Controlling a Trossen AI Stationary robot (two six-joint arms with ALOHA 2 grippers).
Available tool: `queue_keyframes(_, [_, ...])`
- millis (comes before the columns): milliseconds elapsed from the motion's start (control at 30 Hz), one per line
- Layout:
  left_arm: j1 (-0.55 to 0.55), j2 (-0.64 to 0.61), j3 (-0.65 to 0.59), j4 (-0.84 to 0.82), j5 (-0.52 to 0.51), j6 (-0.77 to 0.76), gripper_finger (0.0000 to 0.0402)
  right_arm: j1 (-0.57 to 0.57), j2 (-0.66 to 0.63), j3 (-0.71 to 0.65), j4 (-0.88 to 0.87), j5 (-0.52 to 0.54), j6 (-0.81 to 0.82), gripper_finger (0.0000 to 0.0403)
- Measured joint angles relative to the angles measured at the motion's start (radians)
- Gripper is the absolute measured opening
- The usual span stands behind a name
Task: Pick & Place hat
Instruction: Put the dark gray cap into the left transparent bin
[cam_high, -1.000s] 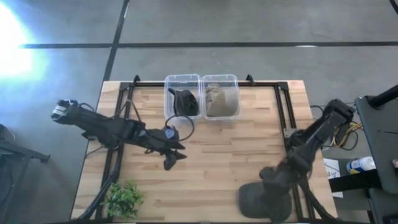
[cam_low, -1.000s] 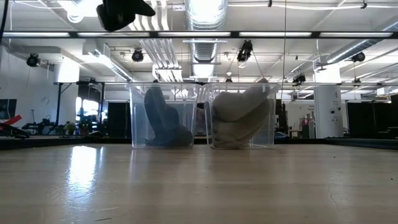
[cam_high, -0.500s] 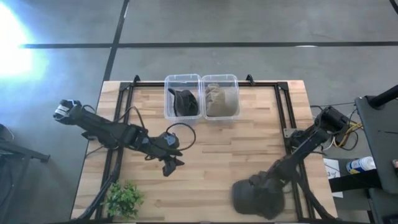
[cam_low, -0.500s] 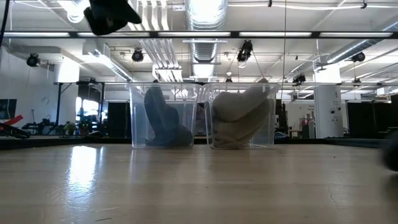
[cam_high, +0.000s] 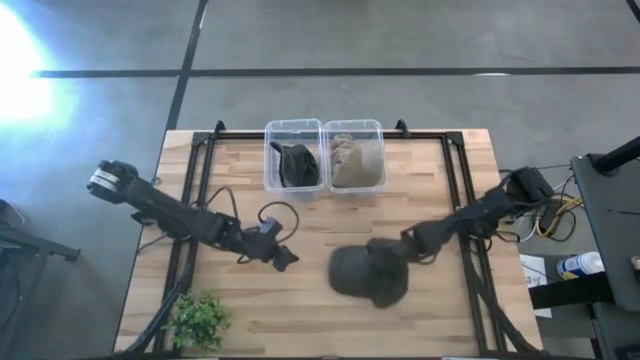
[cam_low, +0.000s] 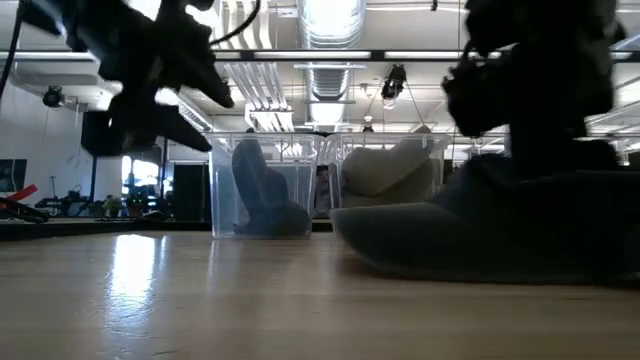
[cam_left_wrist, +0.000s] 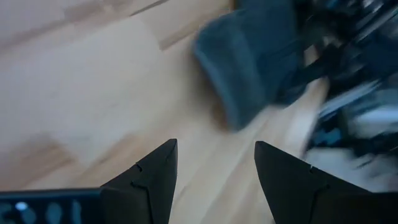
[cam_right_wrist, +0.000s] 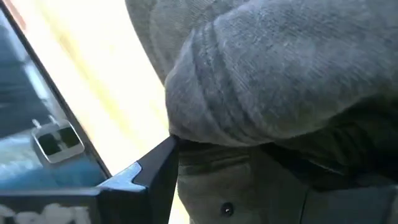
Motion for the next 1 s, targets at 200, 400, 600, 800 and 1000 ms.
queue_keyframes(200, [0.005, 0.048, -0.223, 0.407, -0.118, -0.227, 0.0206, -0.111, 0.006, 0.000, 0.057, -0.047, -0.062, 0.0187])
queue_keyframes(400, [0.011, 0.185, -0.220, 0.444, -0.145, -0.337, 0.0206, -0.162, 0.073, 0.018, 0.146, -0.111, -0.067, 0.0187])
queue_keyframes(600, [0.044, 0.321, -0.092, 0.467, -0.135, -0.249, 0.0206, -0.164, 0.184, 0.115, 0.163, -0.168, -0.125, 0.0187])
queue_keyframes(800, [0.080, 0.375, -0.046, 0.460, -0.069, -0.204, 0.0206, -0.165, 0.263, 0.211, 0.136, -0.188, -0.169, 0.0187])
queue_keyframes(1000, [0.081, 0.376, -0.063, 0.457, -0.036, -0.201, 0.0206, -0.168, 0.301, 0.262, 0.115, -0.183, -0.194, 0.0187])
